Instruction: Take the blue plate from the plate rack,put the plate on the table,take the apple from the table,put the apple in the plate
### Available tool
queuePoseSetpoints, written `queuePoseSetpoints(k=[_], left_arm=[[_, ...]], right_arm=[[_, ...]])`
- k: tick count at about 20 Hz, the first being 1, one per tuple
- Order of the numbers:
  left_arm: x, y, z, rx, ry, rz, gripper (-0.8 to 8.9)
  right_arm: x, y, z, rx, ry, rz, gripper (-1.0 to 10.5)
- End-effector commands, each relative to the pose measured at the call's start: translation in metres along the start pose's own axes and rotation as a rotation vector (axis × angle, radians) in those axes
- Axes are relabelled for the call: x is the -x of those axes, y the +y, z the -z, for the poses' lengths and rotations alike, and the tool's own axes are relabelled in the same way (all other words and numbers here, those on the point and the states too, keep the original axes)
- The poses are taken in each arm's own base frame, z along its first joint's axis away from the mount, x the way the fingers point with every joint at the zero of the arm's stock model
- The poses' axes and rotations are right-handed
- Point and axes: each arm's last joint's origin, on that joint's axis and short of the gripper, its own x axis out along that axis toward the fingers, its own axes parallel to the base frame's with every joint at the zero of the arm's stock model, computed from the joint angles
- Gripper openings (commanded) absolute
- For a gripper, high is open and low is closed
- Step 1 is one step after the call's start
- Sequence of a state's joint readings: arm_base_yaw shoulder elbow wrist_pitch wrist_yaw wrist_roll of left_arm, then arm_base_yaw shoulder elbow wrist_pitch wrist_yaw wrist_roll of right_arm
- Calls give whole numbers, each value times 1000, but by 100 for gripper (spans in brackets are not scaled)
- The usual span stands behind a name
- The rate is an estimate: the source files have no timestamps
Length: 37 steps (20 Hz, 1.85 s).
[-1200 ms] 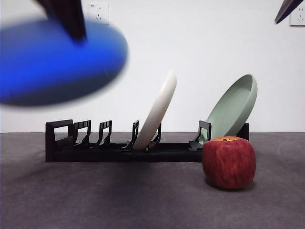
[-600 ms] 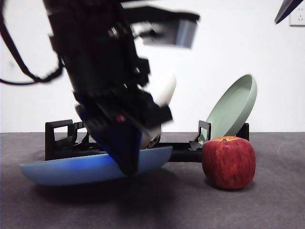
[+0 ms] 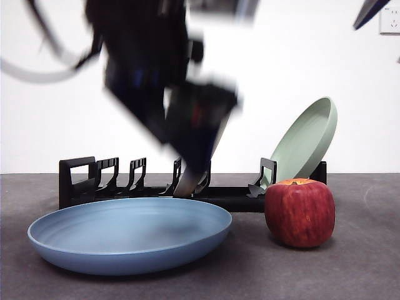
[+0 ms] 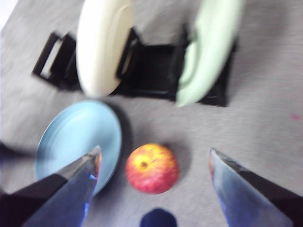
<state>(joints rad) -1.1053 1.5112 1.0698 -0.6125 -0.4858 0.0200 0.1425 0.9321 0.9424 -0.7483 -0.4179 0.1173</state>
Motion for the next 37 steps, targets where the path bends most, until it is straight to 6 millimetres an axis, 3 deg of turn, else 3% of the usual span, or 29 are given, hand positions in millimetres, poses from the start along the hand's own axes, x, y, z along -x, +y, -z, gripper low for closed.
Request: queuePoseSetpoints(k=[1, 4, 8, 11, 13, 19, 23, 24, 27, 31, 34, 37], left_arm=[[46, 30, -25, 59, -147, -132, 377], [115, 79, -50, 155, -315, -264, 377], [197, 151, -57, 326, -464, -437, 377], [239, 192, -47, 435, -512, -548, 377], [255, 207, -38, 484, -524, -595, 377], [258, 216, -22, 483, -438, -633, 377], [256, 216, -20, 475, -408, -633, 377], [256, 216, -20, 473, -405, -632, 377], [255, 216, -18, 468, -391, -633, 377], [254, 217, -18, 471, -386, -634, 377], [254, 217, -18, 472, -386, -635, 377], [251, 218, -21, 474, -388, -636, 377]], right_arm=[[-13, 9, 1, 55, 55, -41, 449], [-38, 22, 5, 122, 154, -29, 520], [-76, 47, 18, 258, 281, 49, 541], [-105, 60, 29, 354, 352, 133, 542], [-125, 62, 33, 393, 381, 161, 543], [-181, 55, 47, 394, 454, 176, 545], [-200, 49, 58, 390, 518, 193, 530], [-201, 48, 59, 386, 524, 198, 499], [-200, 48, 60, 380, 530, 199, 2], [-196, 51, 54, 380, 524, 197, -10], [-178, 65, 30, 358, 433, 164, -10], [-164, 91, 5, 351, 359, -19, -12]])
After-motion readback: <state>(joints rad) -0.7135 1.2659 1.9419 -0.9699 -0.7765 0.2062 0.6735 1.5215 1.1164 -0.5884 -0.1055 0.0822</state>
